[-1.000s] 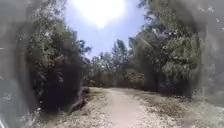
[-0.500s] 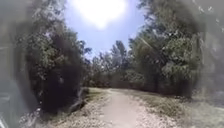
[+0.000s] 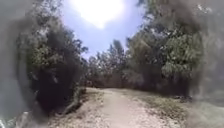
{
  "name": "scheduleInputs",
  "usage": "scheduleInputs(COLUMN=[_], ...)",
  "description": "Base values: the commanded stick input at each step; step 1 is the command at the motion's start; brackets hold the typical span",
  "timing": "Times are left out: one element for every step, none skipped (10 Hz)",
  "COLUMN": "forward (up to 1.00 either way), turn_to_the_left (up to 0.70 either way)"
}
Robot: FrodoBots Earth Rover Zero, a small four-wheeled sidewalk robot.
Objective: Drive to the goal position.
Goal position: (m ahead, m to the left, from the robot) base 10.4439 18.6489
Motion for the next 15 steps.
scheduleInputs(forward=[0.72, 0.85, 0.85, 0.85, 0.85, 0.85, 0.85, 0.85, 0.85, 0.85, 0.85, 0.85, 0.85, 0.85, 0.85], turn_to_the_left=[0.00, 0.00, 0.00, 0.00, 0.00, 0.00, 0.00, 0.00, 0.00, 0.00, 0.00, 0.00, 0.00, 0.00, 0.00])
